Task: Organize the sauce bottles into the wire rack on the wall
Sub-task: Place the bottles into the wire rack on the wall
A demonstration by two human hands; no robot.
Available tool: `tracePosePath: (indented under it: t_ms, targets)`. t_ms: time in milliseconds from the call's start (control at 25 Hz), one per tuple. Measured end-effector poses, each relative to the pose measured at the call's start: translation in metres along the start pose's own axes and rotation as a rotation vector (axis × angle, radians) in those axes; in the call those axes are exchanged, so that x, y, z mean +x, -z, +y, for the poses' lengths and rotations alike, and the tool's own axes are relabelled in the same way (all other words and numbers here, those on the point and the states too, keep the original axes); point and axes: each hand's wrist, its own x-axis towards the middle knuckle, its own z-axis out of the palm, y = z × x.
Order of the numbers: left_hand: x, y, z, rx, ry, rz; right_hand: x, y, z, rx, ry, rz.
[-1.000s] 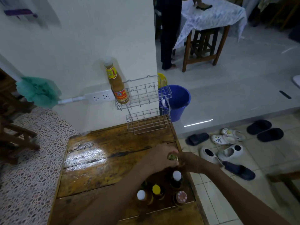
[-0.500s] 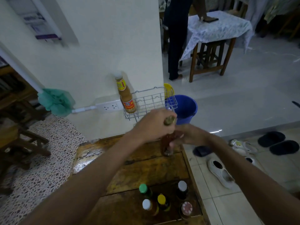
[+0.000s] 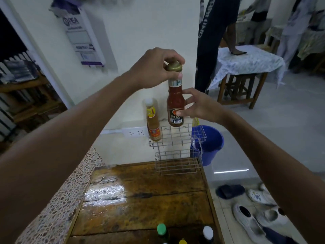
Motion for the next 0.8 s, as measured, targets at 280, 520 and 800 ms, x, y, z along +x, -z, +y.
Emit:
tracePosePath:
  t_ms: [280, 520, 800]
  targets:
    - [0.008, -0.023, -0.049, 0.023, 0.099, -0.022, 0.041, -0.059, 0.025, -0.060, -0.046, 0.218]
    - [0.002, -0.062, -0.100, 0.117, 0.164, -0.067, 0.060, -0.091, 0.069, -0.166, -0.121, 0.172]
    - [-0.003, -0.085, -0.121, 0.344, 0.096, -0.153, 0.068, -0.120, 0.093, -0.142, -0.165, 0.168]
